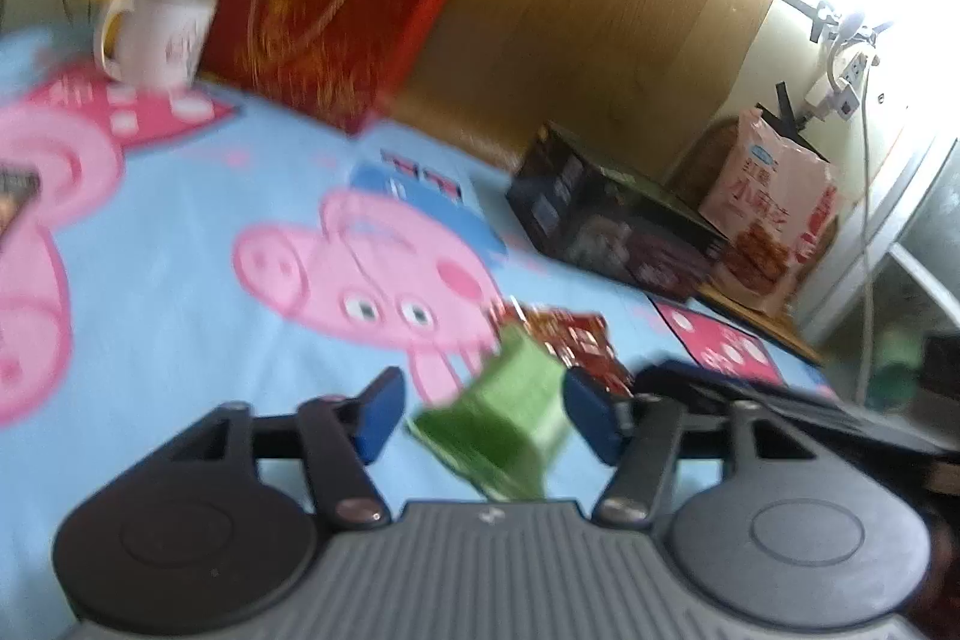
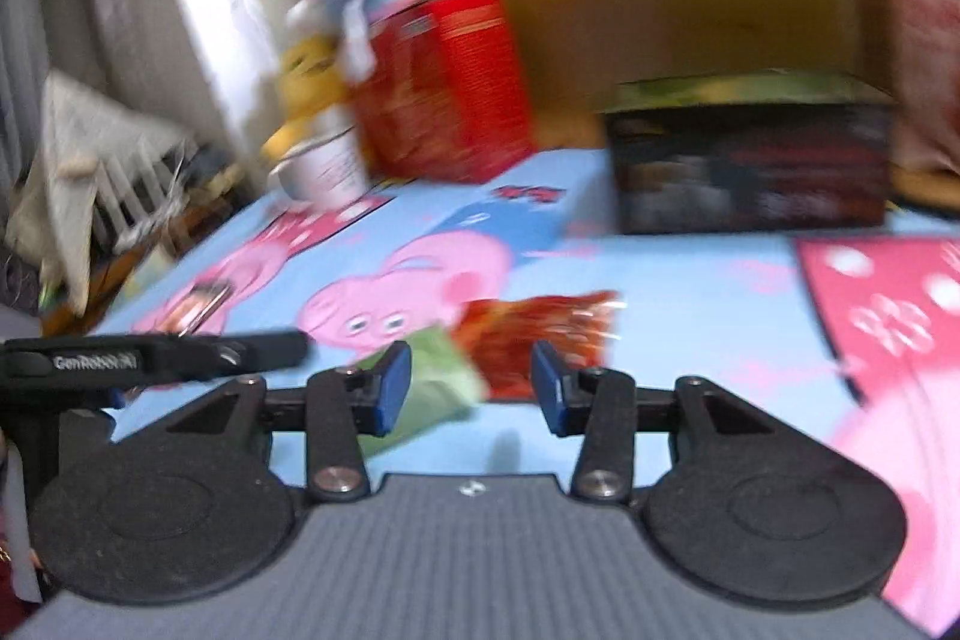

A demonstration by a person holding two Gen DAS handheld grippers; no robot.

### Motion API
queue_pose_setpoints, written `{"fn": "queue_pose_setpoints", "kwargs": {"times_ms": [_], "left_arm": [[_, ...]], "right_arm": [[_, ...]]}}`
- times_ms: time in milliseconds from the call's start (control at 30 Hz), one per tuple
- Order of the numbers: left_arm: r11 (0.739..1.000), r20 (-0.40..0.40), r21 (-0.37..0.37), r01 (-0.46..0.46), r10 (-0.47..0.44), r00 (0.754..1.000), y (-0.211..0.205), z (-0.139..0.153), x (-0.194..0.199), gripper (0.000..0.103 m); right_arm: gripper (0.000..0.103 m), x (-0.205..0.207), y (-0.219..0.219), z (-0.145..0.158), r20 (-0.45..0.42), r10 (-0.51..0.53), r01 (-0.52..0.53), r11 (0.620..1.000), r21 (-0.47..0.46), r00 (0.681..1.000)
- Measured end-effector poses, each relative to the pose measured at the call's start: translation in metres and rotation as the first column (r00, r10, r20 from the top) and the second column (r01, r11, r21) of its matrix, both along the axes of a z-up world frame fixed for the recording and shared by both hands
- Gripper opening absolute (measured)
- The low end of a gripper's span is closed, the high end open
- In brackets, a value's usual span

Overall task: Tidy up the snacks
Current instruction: 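Grasp the light green square packet with the left gripper, then carry the green packet into the black box and release it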

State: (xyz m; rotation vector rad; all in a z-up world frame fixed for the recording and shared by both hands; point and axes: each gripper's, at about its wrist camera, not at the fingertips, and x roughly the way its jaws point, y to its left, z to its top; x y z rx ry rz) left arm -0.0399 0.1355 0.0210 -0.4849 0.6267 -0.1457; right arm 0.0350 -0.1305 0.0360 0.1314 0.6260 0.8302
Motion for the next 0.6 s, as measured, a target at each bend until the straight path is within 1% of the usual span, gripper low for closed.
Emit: {"fn": "queue_pose_setpoints", "kwargs": {"times_ms": [33,100,133,167,200,233,267,300,333,400,433,533,600], "left_arm": [[0.999,-0.014,-0.043,0.012,-0.012,1.000,0.002,-0.003,-0.002,0.050],[0.995,-0.033,-0.102,0.012,-0.015,0.999,0.006,-0.007,-0.002,0.050],[0.993,-0.046,-0.116,0.006,-0.011,0.999,0.008,-0.010,-0.001,0.050],[0.992,-0.063,-0.124,0.001,-0.009,0.998,0.010,-0.013,0.001,0.050],[0.990,-0.078,-0.138,0.003,-0.014,0.997,0.011,-0.017,0.003,0.049],[0.989,-0.068,-0.148,0.002,-0.012,0.998,0.010,-0.018,0.002,0.049],[0.988,-0.068,-0.155,0.009,-0.019,0.998,0.009,-0.018,0.003,0.046],[0.986,-0.071,-0.163,0.020,-0.032,0.997,0.007,-0.018,0.005,0.043],[0.985,-0.077,-0.169,0.028,-0.042,0.996,0.005,-0.018,0.008,0.043],[0.986,-0.071,-0.161,0.053,-0.065,0.995,-0.002,-0.016,0.011,0.043],[0.984,-0.062,-0.158,0.082,-0.093,0.994,-0.008,-0.014,0.012,0.043],[0.980,-0.059,-0.122,0.159,-0.167,0.984,-0.030,-0.011,0.017,0.043],[0.969,-0.068,-0.105,0.224,-0.232,0.970,-0.050,-0.012,0.022,0.043]], "right_arm": [[0.047,0.003,0.010,0.001,0.009,0.012,-0.011,1.000,-0.025,1.000],[0.047,0.014,0.021,-0.002,0.001,0.011,-0.011,0.999,-0.052,1.000],[0.047,0.023,0.025,-0.007,-0.026,0.005,-0.006,0.998,-0.058,1.000],[0.046,0.032,0.028,-0.014,-0.071,0.006,-0.010,0.998,-0.055,0.997],[0.045,0.036,0.025,-0.018,-0.098,0.026,-0.029,0.999,-0.022,0.995],[0.043,0.037,0.024,-0.021,-0.138,0.050,-0.050,0.999,0.006,0.989],[0.040,0.031,0.024,-0.021,-0.155,0.070,-0.068,0.998,0.018,0.985],[0.040,0.025,0.024,-0.022,-0.164,0.098,-0.095,0.995,0.027,0.982],[0.040,0.016,0.021,-0.022,-0.160,0.114,-0.111,0.993,0.027,0.981],[0.035,-0.001,0.016,-0.019,-0.136,0.123,-0.122,0.992,0.013,0.983],[0.035,-0.006,0.012,-0.017,-0.119,0.113,-0.114,0.993,-0.001,0.986],[0.038,-0.024,-0.012,-0.017,-0.116,0.106,-0.106,0.994,0.004,0.988],[0.045,-0.039,-0.029,-0.016,-0.082,0.086,-0.087,0.996,-0.019,0.993]]}}
